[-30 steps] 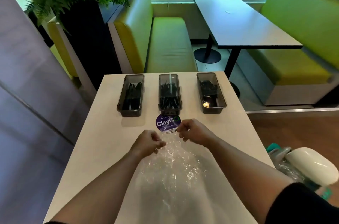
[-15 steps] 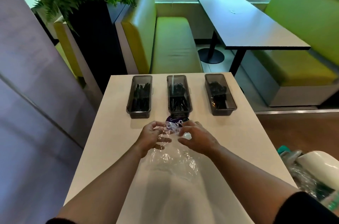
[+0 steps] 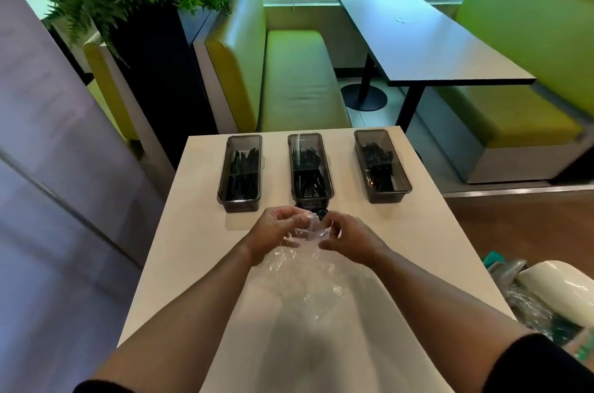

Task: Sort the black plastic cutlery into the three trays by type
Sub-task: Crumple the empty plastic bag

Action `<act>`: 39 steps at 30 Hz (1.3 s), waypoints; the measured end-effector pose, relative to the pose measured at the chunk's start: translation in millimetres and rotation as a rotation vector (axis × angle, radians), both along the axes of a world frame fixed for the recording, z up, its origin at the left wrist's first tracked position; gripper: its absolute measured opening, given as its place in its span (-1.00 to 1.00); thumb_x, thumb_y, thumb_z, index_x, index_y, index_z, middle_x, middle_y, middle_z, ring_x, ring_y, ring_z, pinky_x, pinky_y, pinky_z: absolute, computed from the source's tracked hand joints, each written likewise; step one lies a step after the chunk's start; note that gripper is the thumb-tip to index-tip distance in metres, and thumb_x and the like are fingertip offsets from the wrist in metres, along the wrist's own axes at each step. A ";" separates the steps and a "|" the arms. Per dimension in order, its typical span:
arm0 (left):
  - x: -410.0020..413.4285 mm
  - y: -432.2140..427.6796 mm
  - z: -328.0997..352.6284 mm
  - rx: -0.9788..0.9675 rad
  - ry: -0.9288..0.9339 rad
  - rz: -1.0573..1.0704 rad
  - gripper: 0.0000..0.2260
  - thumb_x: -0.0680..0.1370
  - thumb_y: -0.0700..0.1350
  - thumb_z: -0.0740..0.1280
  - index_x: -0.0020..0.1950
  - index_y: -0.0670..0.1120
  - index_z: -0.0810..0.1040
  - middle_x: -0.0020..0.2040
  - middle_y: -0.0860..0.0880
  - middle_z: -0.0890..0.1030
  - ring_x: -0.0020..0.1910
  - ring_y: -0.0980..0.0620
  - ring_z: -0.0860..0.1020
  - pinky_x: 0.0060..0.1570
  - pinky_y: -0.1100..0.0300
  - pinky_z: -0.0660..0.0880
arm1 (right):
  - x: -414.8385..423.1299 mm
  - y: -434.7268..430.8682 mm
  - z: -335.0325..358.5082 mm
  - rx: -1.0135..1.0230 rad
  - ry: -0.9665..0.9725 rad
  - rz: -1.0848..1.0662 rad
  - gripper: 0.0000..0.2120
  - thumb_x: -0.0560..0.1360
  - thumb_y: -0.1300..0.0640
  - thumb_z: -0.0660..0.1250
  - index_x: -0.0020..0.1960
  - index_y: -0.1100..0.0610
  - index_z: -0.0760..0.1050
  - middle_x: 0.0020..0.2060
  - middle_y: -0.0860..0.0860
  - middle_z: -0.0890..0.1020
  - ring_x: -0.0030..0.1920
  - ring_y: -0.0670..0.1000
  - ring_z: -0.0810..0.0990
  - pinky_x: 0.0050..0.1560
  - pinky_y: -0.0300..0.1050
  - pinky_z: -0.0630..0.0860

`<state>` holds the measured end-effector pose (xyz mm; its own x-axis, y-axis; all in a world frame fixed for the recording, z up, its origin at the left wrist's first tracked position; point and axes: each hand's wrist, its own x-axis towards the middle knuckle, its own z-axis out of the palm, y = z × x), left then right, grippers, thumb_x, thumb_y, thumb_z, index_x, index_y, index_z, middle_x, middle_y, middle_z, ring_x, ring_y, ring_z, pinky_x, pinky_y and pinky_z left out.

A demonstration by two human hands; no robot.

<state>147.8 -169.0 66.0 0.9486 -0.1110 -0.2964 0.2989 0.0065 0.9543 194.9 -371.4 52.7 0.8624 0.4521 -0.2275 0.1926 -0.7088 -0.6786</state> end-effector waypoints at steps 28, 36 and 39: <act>36.6 -102.9 -9.1 0.352 -0.033 -0.019 -0.92 0.60 -0.17 0.38 -0.06 -0.07 0.52 -0.08 -0.11 0.58 -0.23 -0.03 0.66 -0.35 0.06 0.61 | -5.9 -98.8 15.1 0.839 0.411 -0.413 -0.77 0.52 0.12 0.43 0.04 0.30 0.61 -0.10 0.25 0.66 -0.08 0.15 0.64 -0.07 0.02 0.56; 56.7 -179.4 -2.8 -0.119 0.160 0.022 -0.89 0.64 -0.30 0.26 0.11 -0.12 0.48 0.13 -0.26 0.59 -0.05 -0.22 0.67 -0.18 -0.11 0.67 | -13.1 -159.3 -0.2 0.589 0.125 -0.514 -0.88 0.44 0.26 0.54 -0.07 0.13 0.65 0.31 0.01 0.52 0.22 0.08 0.58 0.24 0.06 0.58; 60.0 -211.5 -3.7 -0.198 0.161 -0.039 -0.84 0.64 -0.33 0.21 0.15 -0.13 0.47 0.13 -0.27 0.59 -0.05 -0.24 0.67 -0.10 -0.15 0.67 | -14.8 -190.6 1.0 0.592 0.123 -0.557 -0.87 0.47 0.32 0.49 -0.08 0.15 0.59 0.11 0.09 0.66 -0.04 0.15 0.70 0.03 0.10 0.63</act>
<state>207.8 -380.6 62.4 0.8846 -0.2177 -0.4123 0.4509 0.1738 0.8755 180.2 -562.0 53.7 0.9804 0.0399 -0.1927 -0.1814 -0.1965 -0.9636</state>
